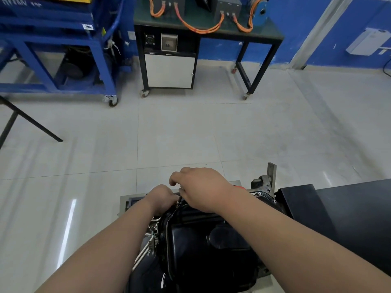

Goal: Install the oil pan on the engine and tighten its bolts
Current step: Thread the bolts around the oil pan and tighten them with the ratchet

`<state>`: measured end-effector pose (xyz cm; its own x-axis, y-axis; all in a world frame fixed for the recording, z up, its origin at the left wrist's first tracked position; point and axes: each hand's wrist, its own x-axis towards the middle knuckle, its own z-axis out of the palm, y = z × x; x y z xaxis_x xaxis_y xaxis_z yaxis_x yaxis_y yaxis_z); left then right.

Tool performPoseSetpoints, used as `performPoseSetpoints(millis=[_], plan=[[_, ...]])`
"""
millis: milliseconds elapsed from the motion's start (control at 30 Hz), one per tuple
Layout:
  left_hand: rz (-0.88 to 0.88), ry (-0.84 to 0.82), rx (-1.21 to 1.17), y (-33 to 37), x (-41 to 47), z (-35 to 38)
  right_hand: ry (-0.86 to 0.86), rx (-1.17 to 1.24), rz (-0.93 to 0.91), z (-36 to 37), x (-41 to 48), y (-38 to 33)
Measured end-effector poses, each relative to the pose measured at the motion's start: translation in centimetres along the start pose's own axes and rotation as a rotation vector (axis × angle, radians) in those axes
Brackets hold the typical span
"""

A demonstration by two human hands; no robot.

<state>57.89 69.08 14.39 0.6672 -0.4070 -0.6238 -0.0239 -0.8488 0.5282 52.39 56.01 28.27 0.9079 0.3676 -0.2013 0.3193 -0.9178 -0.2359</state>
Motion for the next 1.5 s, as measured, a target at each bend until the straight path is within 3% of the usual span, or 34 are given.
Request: performPoseSetpoints(millis=[200, 333, 500, 700, 800, 867, 1000, 1100, 1200, 1300, 1500], plan=[[0.217, 0.199, -0.048, 1.2, -4.9, -1.7, -0.016, -0.168, 0.039, -0.1, 0.9, -0.8], [0.222, 0.257, 0.206, 2.7, -5.8, -2.0, -0.062, -0.159, 0.055, -0.6, 1.4, -1.5], [0.277, 0.166, 0.241, 2.9, -6.2, -2.8, -0.111, -0.182, -0.017, -2.0, 1.5, -1.8], [0.266, 0.204, 0.596, 4.5, -6.3, -2.3, -0.093, -0.184, 0.162, -1.2, 1.3, -1.8], [0.317, 0.186, 0.528, 4.7, -6.0, -2.6, -0.155, -0.096, 0.171, -2.7, 1.3, -1.1], [0.306, 0.161, 0.424, 4.7, -6.0, -3.3, -0.176, -0.161, 0.172, -3.9, 1.1, -0.5], [0.277, 0.066, 0.452, 5.0, -6.1, -3.8, -0.194, -0.469, -0.051, -5.1, 0.6, -0.8], [0.279, 0.151, 0.537, 5.2, -6.3, -3.6, -0.137, -0.555, -0.194, -5.0, 0.3, -1.2], [0.176, 0.213, 0.581, 5.3, -6.8, -3.7, -0.123, -0.517, -0.071, -4.3, 0.0, -2.2], [0.14, 0.125, 0.488, 5.2, -6.6, -3.7, -0.195, -0.376, 0.196, -3.6, 0.4, -2.9], [0.304, 0.133, 0.638, 4.6, -6.5, -3.4, -0.188, -0.574, -0.206, -5.3, 0.5, -1.6]])
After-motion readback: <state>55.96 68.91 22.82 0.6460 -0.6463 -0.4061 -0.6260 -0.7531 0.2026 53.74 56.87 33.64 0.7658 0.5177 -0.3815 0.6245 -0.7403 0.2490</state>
